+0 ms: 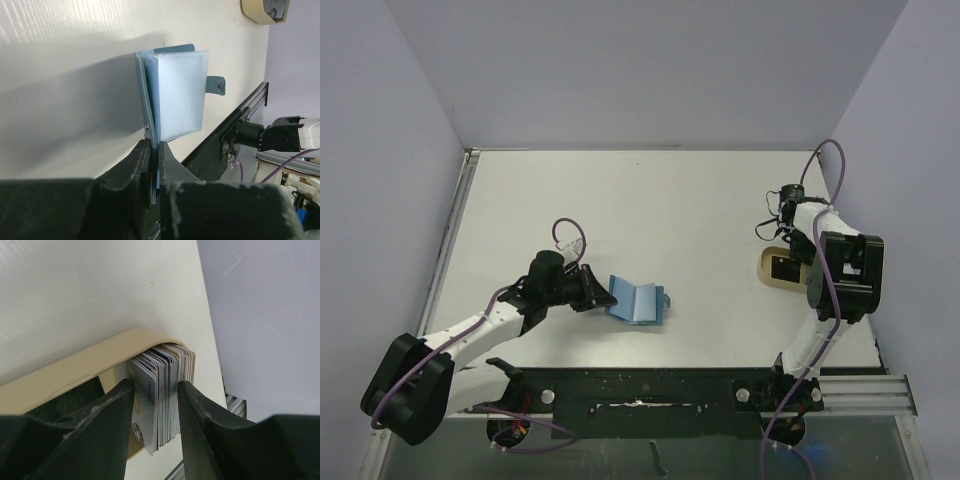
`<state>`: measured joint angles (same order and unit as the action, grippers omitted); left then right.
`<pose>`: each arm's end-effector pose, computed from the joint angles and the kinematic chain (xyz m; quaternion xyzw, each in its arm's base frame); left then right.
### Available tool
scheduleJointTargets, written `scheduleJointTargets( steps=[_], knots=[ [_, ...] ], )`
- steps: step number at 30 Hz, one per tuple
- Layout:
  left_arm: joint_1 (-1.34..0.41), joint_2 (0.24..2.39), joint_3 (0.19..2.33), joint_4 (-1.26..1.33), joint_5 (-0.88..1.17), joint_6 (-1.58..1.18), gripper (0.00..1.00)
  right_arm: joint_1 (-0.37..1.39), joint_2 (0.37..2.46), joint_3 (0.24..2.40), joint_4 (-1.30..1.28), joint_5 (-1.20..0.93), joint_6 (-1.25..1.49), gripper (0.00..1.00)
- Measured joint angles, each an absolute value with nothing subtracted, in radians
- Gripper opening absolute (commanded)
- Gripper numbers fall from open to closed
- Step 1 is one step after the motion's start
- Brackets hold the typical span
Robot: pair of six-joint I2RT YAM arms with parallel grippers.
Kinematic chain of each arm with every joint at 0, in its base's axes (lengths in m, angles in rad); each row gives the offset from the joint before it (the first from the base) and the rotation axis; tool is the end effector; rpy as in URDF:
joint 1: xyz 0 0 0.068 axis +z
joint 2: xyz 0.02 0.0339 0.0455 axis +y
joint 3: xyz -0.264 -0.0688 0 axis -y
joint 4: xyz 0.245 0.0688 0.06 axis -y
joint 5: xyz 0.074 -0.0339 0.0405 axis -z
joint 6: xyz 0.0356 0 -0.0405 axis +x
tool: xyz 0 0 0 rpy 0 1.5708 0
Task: Put the credit cards into the card holder
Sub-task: Pick up the credit card from the storage box.
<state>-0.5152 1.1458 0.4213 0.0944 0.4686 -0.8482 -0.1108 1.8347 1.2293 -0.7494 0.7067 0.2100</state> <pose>0.1834 -0.1223 0.1743 -0.0399 0.8725 -0.4385 0.2119 0.3415 -0.0612 0.1795 0.1858 0.9148 -0.3386 0.1181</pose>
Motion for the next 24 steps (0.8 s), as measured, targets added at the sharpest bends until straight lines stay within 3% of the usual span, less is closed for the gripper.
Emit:
scheduleJointTargets(
  steps=[12,19,24],
  knots=[
    [-0.515,1.146,0.421,0.106,0.469,-0.848,0.0,-0.11,1.835,1.238,-0.758,0.722,0.213,0.4],
    [-0.515,1.146,0.421,0.109,0.469,-0.848,0.0,-0.11,1.835,1.24,-0.76,0.724,0.214,0.27],
    [-0.515,1.146,0.421,0.109,0.469,-0.848,0.0,-0.11,1.835,1.245,-0.762,0.725,0.213,0.26]
  ],
)
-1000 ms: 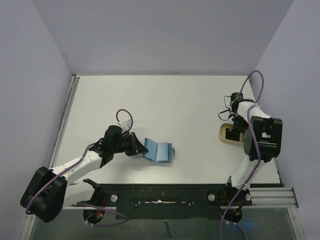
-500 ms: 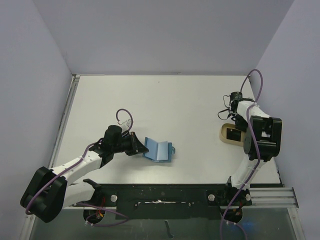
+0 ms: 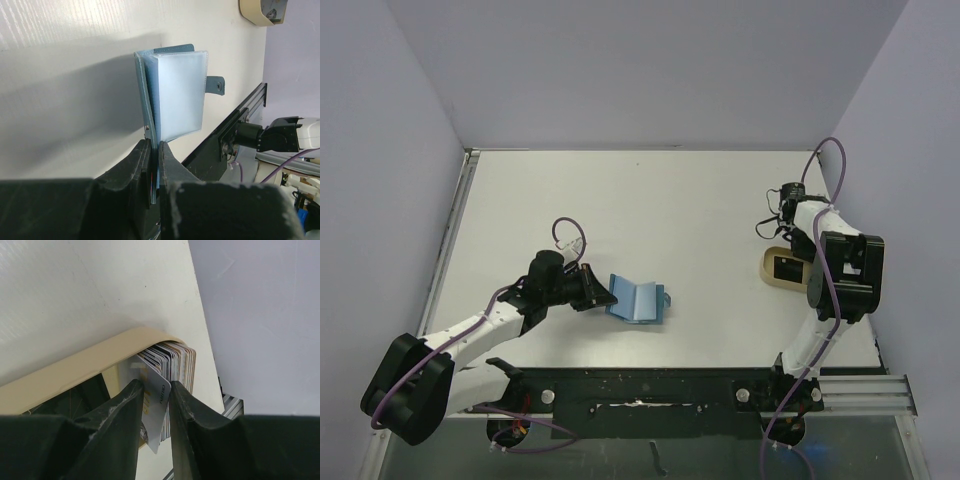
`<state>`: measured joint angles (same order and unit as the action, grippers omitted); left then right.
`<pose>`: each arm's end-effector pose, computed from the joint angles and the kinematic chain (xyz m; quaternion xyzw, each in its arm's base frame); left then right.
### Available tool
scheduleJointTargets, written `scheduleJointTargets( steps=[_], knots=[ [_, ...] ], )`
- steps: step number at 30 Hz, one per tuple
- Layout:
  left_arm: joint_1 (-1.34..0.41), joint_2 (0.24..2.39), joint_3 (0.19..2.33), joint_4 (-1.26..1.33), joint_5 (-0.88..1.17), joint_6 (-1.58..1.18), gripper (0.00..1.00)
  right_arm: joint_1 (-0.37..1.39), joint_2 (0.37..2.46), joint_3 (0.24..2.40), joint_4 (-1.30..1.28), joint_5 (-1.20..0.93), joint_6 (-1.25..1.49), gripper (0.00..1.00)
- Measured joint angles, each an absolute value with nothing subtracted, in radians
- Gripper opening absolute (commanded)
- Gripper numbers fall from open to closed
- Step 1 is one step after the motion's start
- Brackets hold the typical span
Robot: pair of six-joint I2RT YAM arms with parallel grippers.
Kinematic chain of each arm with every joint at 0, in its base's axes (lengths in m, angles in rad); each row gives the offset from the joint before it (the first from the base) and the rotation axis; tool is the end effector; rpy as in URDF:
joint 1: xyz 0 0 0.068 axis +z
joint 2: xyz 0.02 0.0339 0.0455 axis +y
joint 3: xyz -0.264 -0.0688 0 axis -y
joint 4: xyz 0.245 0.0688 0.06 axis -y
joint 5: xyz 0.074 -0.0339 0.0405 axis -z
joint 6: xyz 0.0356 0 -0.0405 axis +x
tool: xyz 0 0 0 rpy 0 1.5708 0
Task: Put the credit cards into the card holder
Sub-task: Pick up the credit card from the storage box.
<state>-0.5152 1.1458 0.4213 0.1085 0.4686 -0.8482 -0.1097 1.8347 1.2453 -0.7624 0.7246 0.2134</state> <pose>0.1841 -0.1227 0.1755 -0.0380 0.8697 -0.4417 0.2171 0.3431 -0.0615 0.1838 0.1877 0.9112 -0.3465 0.1203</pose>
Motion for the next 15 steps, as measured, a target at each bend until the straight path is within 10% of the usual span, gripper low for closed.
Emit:
scheduleJointTargets(
  steps=[15],
  knots=[
    [-0.515,1.146,0.421,0.109,0.469,-0.848,0.0,-0.11,1.835,1.269,-0.777,0.725,0.214,0.15]
  ],
)
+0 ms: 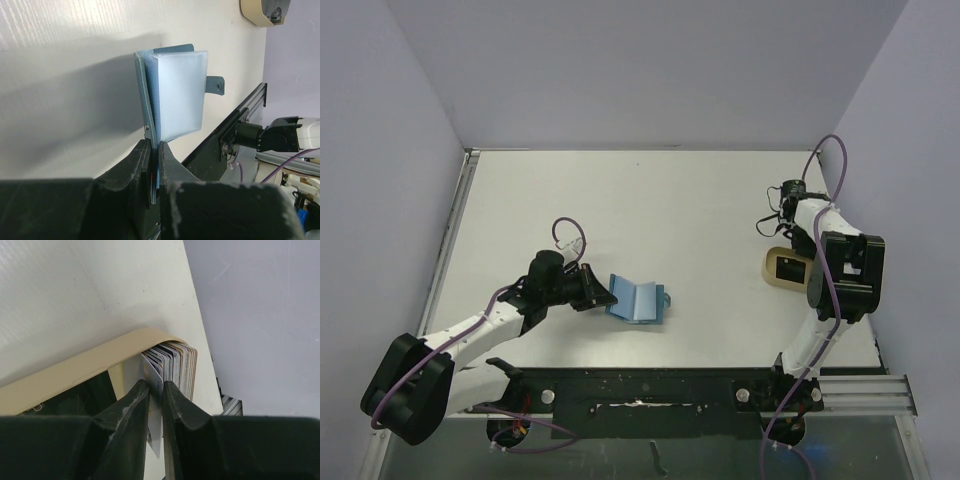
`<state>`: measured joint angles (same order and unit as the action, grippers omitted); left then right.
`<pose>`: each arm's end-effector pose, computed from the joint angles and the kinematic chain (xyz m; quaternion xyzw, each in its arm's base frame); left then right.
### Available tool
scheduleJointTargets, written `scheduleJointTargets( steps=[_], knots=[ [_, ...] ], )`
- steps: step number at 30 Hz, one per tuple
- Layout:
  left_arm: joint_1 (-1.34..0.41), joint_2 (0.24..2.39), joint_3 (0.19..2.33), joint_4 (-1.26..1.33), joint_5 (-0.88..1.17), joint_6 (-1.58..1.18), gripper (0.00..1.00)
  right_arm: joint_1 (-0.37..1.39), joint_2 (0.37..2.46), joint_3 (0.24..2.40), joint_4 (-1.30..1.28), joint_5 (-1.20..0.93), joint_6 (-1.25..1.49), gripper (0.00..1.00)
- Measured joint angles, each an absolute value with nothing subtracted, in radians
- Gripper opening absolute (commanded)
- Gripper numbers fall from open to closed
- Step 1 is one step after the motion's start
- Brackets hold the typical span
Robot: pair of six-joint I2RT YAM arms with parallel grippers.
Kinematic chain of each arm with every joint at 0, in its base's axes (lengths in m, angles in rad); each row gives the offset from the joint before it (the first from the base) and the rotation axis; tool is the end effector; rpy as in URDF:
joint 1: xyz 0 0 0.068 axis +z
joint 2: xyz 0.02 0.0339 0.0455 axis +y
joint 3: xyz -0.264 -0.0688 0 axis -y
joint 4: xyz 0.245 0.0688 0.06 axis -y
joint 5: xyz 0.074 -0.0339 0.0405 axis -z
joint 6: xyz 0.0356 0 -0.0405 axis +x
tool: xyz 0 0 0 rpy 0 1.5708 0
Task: Put the credit cards into the card holder
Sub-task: Pick up the credit card from the storage box.
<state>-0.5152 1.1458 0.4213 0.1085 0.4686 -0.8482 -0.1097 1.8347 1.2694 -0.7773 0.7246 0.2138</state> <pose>0.1841 -0.1227 0.1755 -0.0380 0.8697 -0.4417 0.2171 0.3460 -0.0618 0.1897 0.1894 0.9104 -0.3461 0.1246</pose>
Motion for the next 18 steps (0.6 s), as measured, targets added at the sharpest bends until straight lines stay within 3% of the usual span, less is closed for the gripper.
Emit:
scheduleJointTargets(
  steps=[9,14,18],
  knots=[
    [-0.515,1.146,0.421,0.109,0.469,-0.848,0.0,-0.096,1.835,1.293,-0.798,0.726,0.214,0.12],
    [-0.515,1.146,0.421,0.109,0.469,-0.848,0.0,-0.09,1.835,1.303,-0.807,0.722,0.215,0.0],
    [-0.515,1.146,0.421,0.109,0.469,-0.848,0.0,-0.09,1.835,1.303,-0.809,0.721,0.213,0.0]
  ],
)
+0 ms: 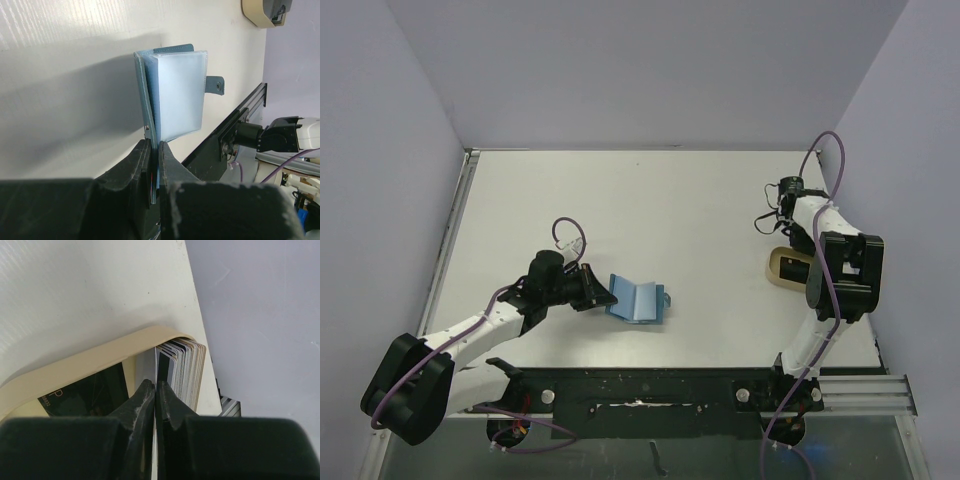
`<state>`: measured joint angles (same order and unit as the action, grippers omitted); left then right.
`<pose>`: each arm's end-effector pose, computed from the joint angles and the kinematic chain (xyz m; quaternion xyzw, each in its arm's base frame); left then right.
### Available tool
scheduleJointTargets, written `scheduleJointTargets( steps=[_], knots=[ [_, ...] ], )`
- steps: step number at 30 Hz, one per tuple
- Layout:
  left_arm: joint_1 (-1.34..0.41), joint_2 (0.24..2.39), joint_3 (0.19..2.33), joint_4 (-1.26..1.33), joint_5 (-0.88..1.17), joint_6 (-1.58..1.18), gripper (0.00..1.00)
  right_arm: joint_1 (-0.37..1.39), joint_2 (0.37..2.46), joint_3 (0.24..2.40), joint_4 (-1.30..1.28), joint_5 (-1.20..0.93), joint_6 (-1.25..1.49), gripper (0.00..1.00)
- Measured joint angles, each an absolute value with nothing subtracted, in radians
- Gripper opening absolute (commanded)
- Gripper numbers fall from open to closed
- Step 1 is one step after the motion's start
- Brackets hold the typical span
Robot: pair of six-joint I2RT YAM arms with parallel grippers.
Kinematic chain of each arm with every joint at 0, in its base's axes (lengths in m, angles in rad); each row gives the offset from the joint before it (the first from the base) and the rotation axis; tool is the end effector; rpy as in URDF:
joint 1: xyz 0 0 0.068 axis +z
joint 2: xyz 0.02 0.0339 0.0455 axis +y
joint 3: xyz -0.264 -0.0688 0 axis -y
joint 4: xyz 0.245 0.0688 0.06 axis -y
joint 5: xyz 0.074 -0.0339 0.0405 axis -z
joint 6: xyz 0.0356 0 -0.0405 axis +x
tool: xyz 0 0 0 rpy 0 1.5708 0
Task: Put the credit cards into the card holder
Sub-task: Pick up the credit card from the storage box.
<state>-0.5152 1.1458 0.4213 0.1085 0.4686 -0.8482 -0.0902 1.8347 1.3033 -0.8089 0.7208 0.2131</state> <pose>0.1841 -0.1227 0.1755 -0.0380 0.8697 -0.4417 0.2171 0.3499 -0.0552 0.1979 0.1805 0.9128 -0.3430 0.1289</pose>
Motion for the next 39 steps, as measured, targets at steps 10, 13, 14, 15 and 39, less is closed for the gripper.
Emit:
scheduleJointTargets(
  steps=[10,13,14,15,39],
  knots=[
    [-0.515,1.145,0.421,0.109,0.469,-0.848,0.0,-0.069,1.808,1.308,-0.843,0.665,0.217,0.0],
    [-0.515,1.145,0.421,0.108,0.469,-0.848,0.0,-0.042,1.79,1.33,-0.869,0.658,0.223,0.0],
    [-0.515,1.145,0.421,0.108,0.469,-0.848,0.0,-0.031,1.786,1.34,-0.878,0.656,0.227,0.0],
    [-0.515,1.145,0.421,0.108,0.469,-0.848,0.0,-0.02,1.779,1.35,-0.886,0.654,0.233,0.0],
    [-0.515,1.248,0.377,0.281,0.484,-0.989,0.0,0.378,1.402,1.377,-0.86,0.374,0.387,0.0]
  ],
)
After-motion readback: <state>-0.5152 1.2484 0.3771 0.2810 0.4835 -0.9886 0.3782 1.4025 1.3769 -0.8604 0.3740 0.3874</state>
